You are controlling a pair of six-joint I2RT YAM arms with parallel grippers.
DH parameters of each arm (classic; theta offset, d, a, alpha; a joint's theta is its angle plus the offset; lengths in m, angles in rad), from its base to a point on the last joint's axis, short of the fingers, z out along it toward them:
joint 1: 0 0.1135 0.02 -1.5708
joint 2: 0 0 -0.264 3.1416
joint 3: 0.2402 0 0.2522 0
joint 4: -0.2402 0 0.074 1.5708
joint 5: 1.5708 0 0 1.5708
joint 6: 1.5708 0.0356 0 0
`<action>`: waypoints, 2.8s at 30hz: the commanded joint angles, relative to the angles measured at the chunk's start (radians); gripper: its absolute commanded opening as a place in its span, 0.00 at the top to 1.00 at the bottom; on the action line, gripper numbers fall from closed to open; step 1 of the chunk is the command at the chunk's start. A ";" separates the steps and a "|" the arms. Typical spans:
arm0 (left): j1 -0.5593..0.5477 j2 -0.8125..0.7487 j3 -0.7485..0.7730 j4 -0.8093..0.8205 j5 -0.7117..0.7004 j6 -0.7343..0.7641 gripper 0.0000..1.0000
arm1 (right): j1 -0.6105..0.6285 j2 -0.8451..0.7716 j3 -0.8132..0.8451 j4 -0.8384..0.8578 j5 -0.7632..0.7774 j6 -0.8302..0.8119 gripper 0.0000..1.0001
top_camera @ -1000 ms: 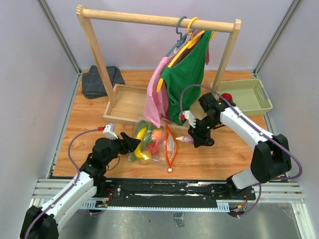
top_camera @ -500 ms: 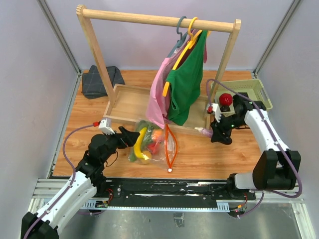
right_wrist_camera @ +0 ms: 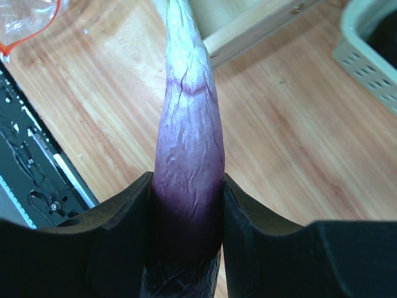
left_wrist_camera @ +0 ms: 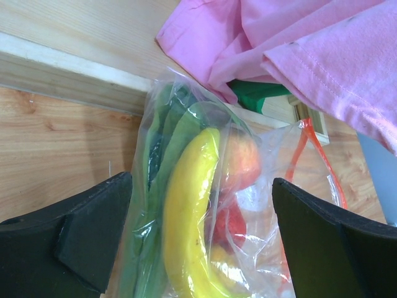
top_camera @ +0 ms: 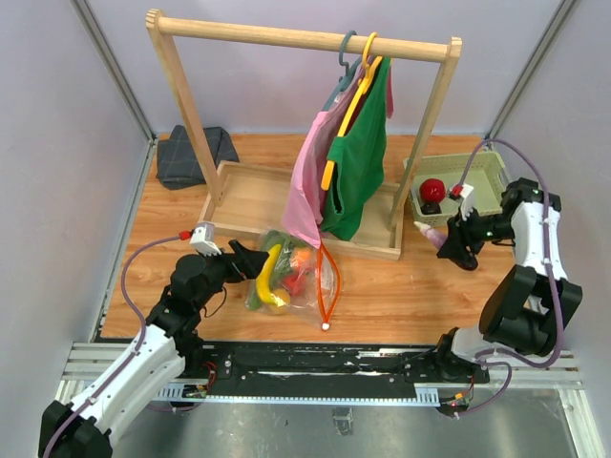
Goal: Open the zip-top bag and remove the fake food
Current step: Place the fake vegetable in the bin.
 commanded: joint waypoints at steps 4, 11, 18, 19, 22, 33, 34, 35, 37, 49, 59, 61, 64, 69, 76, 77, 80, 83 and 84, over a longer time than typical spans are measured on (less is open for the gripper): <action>-0.004 -0.023 -0.002 0.043 0.006 0.013 0.02 | -0.093 0.102 0.117 -0.017 -0.045 0.011 0.92; -0.004 -0.047 -0.025 0.041 0.006 0.008 0.01 | -0.098 0.167 0.208 0.141 -0.016 0.208 0.92; -0.004 -0.071 -0.045 0.041 0.001 0.005 0.01 | -0.097 0.204 0.267 0.386 0.031 0.500 0.87; -0.004 -0.071 -0.046 0.042 0.000 0.004 0.01 | -0.097 0.211 0.274 0.422 0.038 0.537 0.87; -0.004 -0.074 -0.047 0.041 0.000 0.005 0.01 | -0.097 0.239 0.299 0.516 0.066 0.636 0.84; -0.004 -0.095 -0.056 0.038 -0.008 0.003 0.01 | -0.088 0.339 0.356 0.808 0.221 0.843 0.66; -0.004 -0.097 -0.056 0.037 -0.008 0.002 0.01 | -0.086 0.348 0.355 0.832 0.242 0.870 0.66; -0.005 -0.098 -0.056 0.037 -0.008 0.002 0.01 | -0.084 0.356 0.352 0.856 0.267 0.898 0.66; -0.004 -0.101 -0.057 0.036 -0.007 0.001 0.01 | -0.078 0.370 0.339 0.913 0.326 0.960 0.63; -0.004 -0.171 -0.073 0.026 0.008 -0.017 0.01 | -0.059 0.485 0.393 1.030 0.411 1.170 0.13; -0.004 -0.173 -0.120 0.134 0.098 -0.072 0.01 | -0.060 0.284 0.229 1.067 0.330 1.024 0.02; -0.003 -0.162 -0.124 0.170 0.118 -0.086 0.01 | -0.060 0.208 0.178 1.074 0.323 0.963 0.02; -0.002 -0.144 -0.121 0.212 0.139 -0.108 0.01 | -0.062 0.092 0.094 1.094 0.283 0.854 0.02; -0.002 -0.103 -0.090 0.261 0.192 -0.139 0.01 | -0.078 0.007 0.051 1.013 0.016 0.775 0.01; -0.002 -0.087 -0.024 0.183 0.193 -0.121 0.02 | -0.074 -0.223 -0.184 1.016 -0.280 0.593 0.01; -0.003 -0.085 -0.013 0.158 0.185 -0.112 0.02 | -0.072 -0.249 -0.201 0.959 -0.338 0.522 0.02; -0.002 -0.068 0.021 0.069 0.148 -0.088 0.06 | -0.046 -0.296 -0.199 0.630 -0.491 0.172 0.02; -0.003 -0.037 0.057 -0.010 0.113 -0.074 0.09 | 0.030 -0.327 -0.196 0.260 -0.522 -0.299 0.02; -0.002 -0.023 0.066 -0.029 0.105 -0.075 0.10 | 0.067 -0.336 -0.205 0.192 -0.510 -0.393 0.02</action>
